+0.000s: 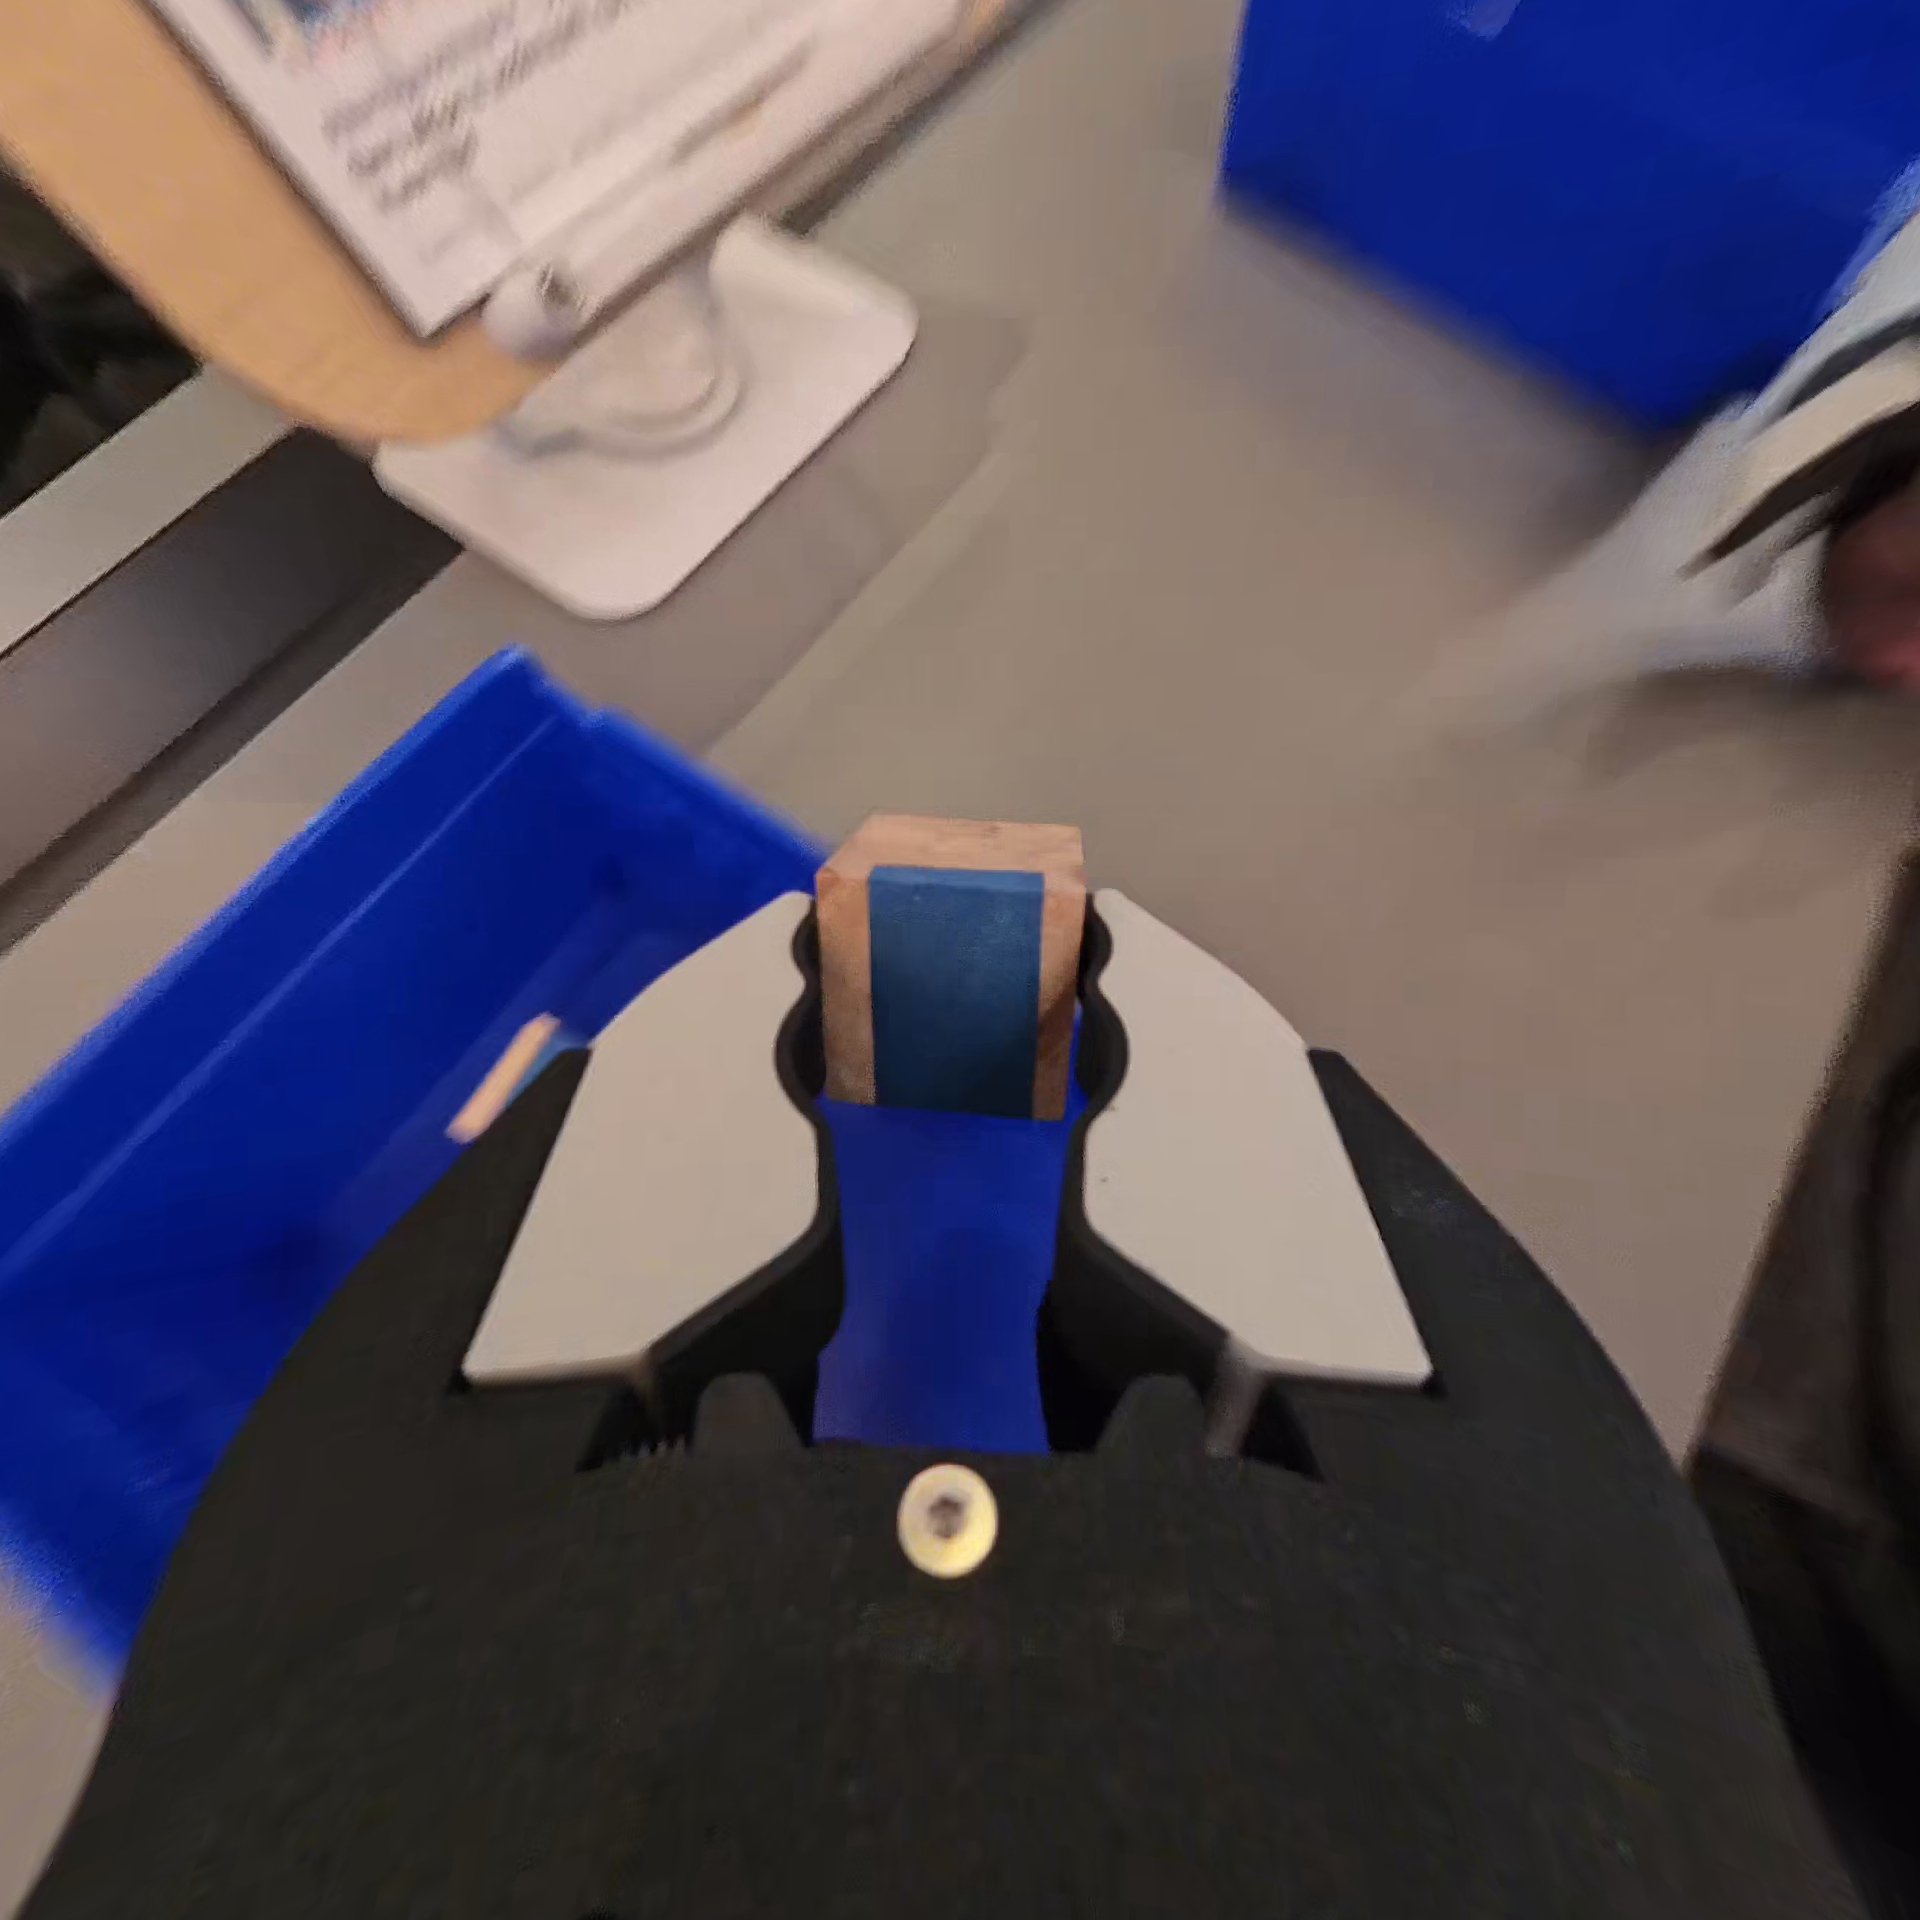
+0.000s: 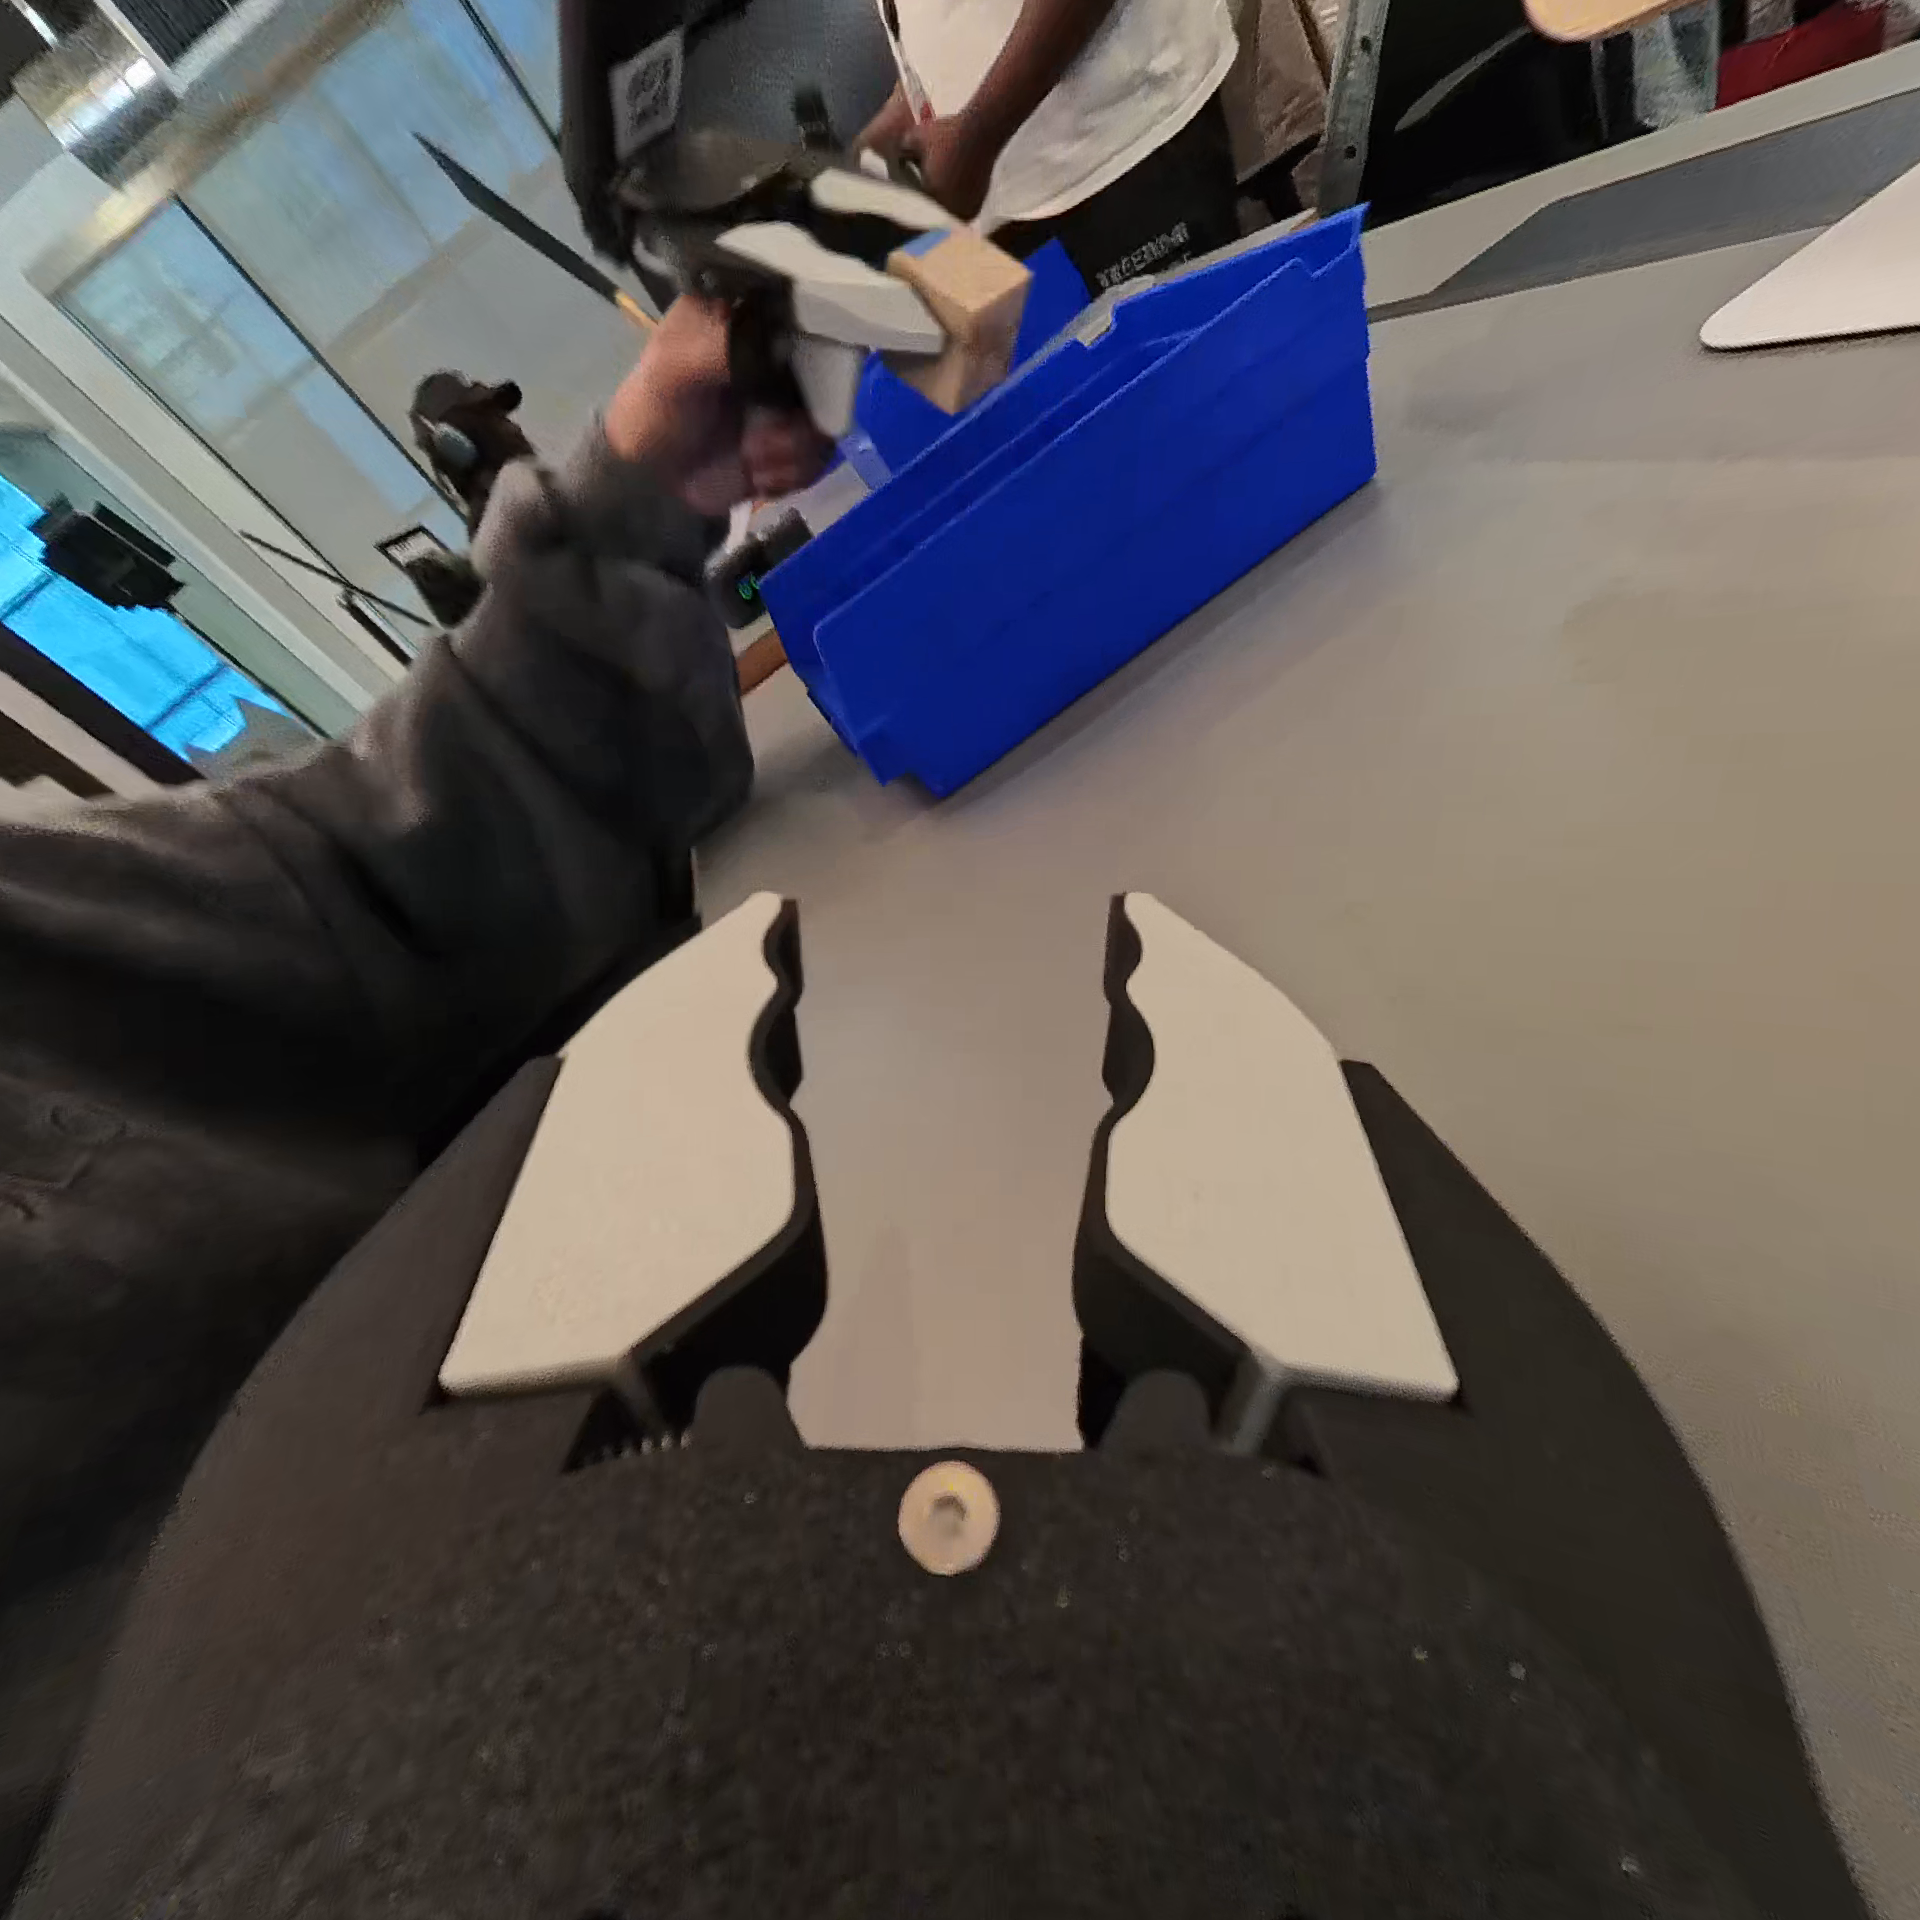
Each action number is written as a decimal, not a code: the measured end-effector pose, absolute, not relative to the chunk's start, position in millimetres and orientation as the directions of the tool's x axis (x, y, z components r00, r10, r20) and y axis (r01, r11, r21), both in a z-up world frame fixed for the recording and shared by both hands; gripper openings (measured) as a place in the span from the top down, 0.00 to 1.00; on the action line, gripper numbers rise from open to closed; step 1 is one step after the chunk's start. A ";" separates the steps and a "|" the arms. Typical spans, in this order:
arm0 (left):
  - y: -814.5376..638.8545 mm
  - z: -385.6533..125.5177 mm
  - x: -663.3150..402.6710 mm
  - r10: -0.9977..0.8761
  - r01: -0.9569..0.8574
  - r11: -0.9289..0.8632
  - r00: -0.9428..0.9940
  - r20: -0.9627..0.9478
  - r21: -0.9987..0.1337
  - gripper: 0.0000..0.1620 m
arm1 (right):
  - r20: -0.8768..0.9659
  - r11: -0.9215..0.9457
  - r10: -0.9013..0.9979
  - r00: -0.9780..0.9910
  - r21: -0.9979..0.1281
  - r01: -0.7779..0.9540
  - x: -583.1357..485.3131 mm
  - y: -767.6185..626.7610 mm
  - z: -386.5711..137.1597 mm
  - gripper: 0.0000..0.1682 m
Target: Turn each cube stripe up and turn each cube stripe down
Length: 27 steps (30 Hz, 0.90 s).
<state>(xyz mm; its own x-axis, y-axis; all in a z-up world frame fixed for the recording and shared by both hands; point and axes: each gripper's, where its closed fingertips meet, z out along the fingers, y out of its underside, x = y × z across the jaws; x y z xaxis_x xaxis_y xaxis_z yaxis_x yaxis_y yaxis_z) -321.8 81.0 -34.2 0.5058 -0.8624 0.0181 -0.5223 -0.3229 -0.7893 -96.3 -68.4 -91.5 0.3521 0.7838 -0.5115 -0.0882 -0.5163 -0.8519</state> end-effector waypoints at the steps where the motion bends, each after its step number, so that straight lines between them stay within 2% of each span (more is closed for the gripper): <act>1: 67.1 -24.3 -306.7 -0.868 -0.443 -0.321 0.492 0.073 -0.837 0.72 | -0.530 -0.529 0.777 0.339 -0.842 -0.104 -96.6 -65.3 -89.4 0.66; 4: 26.0 6.1 -254.2 -0.885 -0.187 -0.354 0.383 0.264 -0.916 0.73 | -0.571 -0.542 0.774 0.273 -0.821 -0.180 -103.3 -52.3 -70.1 0.64; 9: -20.7 25.1 -168.9 -0.870 0.028 -0.478 0.127 0.477 -0.878 0.73 | -0.532 -0.486 0.834 0.145 -0.834 -0.261 -127.8 -48.5 -24.8 0.64; 15: -53.2 11.8 -115.8 -0.845 0.047 -0.532 -0.099 0.526 -0.846 0.73 | -0.480 -0.429 0.869 0.124 -0.853 -0.296 -137.1 -60.5 -13.0 0.65; 21: -49.6 -7.2 -110.1 -0.840 0.057 -0.542 -0.074 0.537 -0.839 0.73 | -0.499 -0.447 0.856 0.135 -0.846 -0.290 -136.3 -62.5 -21.6 0.65; 24: -56.7 -12.7 -105.9 -0.854 0.035 -0.518 -0.076 0.515 -0.855 0.73 | -0.523 -0.478 0.841 0.140 -0.838 -0.262 -137.9 -62.5 -30.0 0.73; 27: -61.2 -16.0 -105.8 -0.868 0.024 -0.495 -0.058 0.493 -0.868 0.73 | -0.496 -0.454 0.856 0.143 -0.856 -0.248 -135.3 -65.9 -31.9 0.73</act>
<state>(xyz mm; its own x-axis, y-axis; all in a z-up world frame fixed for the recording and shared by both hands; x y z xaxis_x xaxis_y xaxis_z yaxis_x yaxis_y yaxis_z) -105.8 -61.2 -16.0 -0.0578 -0.8679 0.4933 0.0242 -0.4952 -0.8684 -135.3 -65.9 -31.9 0.1434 0.8563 -0.4961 -0.2475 -0.4543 -0.8558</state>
